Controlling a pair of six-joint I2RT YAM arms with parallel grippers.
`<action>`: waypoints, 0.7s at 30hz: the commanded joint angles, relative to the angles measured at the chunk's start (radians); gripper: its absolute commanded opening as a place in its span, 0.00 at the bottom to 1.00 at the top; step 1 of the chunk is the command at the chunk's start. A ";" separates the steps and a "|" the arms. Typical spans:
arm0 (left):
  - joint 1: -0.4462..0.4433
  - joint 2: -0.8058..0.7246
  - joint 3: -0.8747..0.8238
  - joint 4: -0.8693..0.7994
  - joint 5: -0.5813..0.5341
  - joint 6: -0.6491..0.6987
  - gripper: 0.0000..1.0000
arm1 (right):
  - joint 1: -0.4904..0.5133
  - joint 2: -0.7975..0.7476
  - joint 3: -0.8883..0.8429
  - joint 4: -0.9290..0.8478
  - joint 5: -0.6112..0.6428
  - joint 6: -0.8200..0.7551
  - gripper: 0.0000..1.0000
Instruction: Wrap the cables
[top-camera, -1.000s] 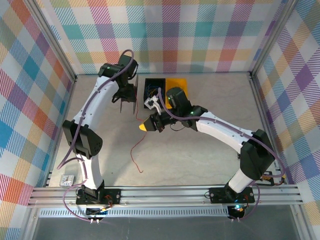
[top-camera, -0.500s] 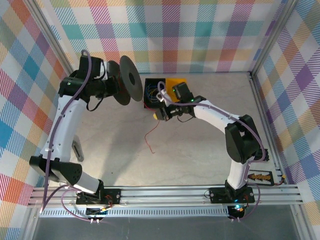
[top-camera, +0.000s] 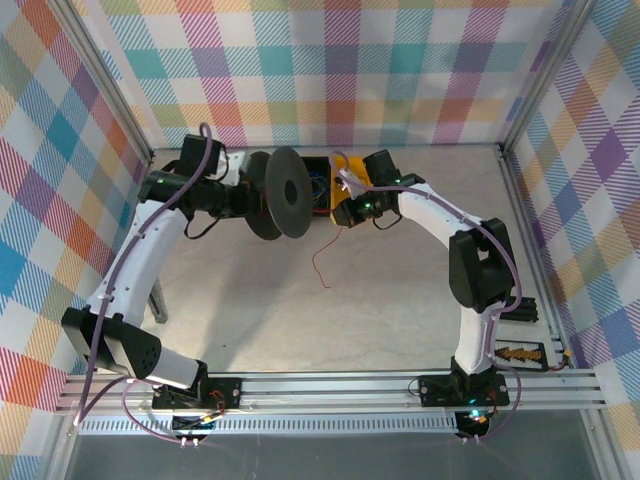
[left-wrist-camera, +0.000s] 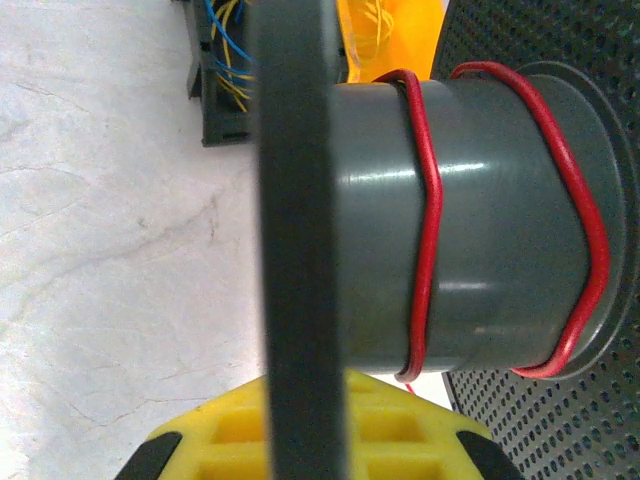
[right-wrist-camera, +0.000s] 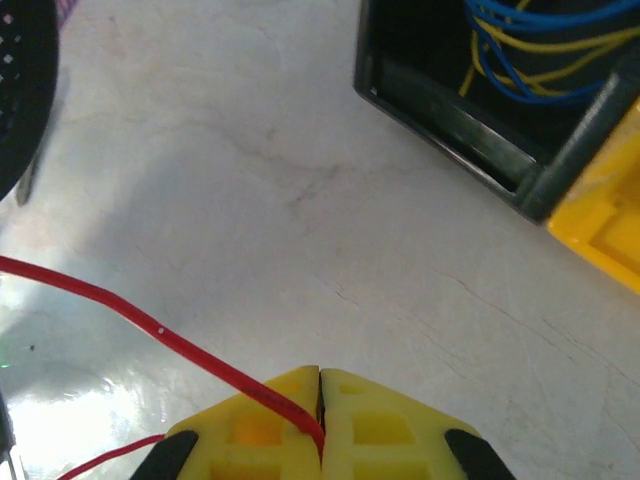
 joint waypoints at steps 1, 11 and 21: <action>-0.027 0.015 0.043 -0.071 -0.053 0.082 0.00 | -0.039 0.015 0.011 -0.052 0.118 -0.008 0.00; -0.077 0.005 0.054 0.165 -0.153 -0.193 0.00 | -0.037 -0.064 -0.087 0.002 0.049 0.034 0.04; -0.235 0.044 0.043 0.378 -0.330 -0.366 0.00 | -0.025 -0.146 -0.169 0.071 -0.041 0.093 0.25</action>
